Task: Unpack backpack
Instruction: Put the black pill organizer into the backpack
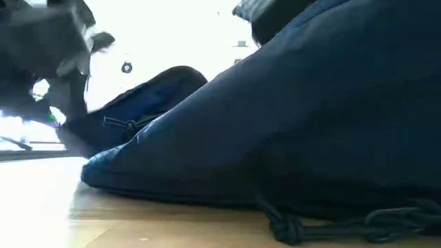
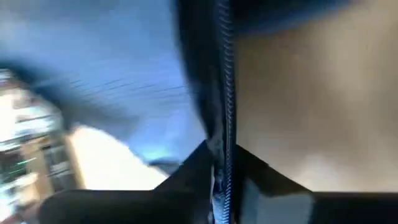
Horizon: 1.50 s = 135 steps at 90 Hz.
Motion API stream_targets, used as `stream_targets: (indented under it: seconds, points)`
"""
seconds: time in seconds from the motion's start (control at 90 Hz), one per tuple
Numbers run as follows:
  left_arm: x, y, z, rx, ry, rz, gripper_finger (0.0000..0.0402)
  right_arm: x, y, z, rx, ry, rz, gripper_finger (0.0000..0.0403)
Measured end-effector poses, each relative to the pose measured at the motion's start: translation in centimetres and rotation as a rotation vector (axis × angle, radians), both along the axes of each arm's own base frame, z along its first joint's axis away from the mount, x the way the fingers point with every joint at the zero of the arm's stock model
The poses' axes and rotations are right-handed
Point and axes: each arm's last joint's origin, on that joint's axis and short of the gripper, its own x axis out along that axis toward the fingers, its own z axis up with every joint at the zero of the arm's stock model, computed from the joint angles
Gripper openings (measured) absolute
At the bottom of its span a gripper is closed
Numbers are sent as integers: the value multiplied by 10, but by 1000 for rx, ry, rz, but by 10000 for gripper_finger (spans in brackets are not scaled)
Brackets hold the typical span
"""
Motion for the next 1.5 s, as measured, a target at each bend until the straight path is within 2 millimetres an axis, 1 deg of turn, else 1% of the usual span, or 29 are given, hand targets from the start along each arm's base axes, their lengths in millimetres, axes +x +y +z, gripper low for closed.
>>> stream_targets:
  seconds: [0.144,0.244,0.4,0.467,0.544,0.7,0.833,0.911,1.033,1.144,1.222,1.289,1.422,1.5]
  points:
    - [3,-1,33,293,-158,-38,3,6,2,-21,-193,60,51,157]
    - [8,-1,58,421,-251,-55,1,10,3,-34,-332,94,82,157]
    - [19,0,82,560,-370,-79,0,17,8,-51,-392,120,127,157]
    - [24,1,90,605,-402,-84,0,20,10,-53,-393,103,133,157]
    - [31,3,99,617,-400,-71,0,24,12,-55,-408,78,142,157]
    - [43,8,114,629,-386,-42,0,39,12,-50,-421,-18,153,157]
    - [48,9,123,638,-375,-37,0,58,-1,-52,-368,-68,102,157]
    - [47,5,128,633,-382,-44,0,69,-12,-60,-362,-44,101,157]
    - [46,-2,137,617,-399,-53,0,83,-28,-73,-410,1,118,157]
    - [45,-7,141,599,-420,-58,0,97,-44,-76,-378,-25,86,157]
    - [44,-10,141,589,-430,-60,0,105,-56,-74,-352,-60,46,158]
    - [43,-11,141,583,-439,-58,0,111,-65,-72,-317,-91,31,187]
    - [43,-11,141,570,-457,-51,0,123,-78,-65,-223,-115,59,289]
    - [42,-13,141,568,-462,-54,0,126,-83,-62,-222,-119,43,338]
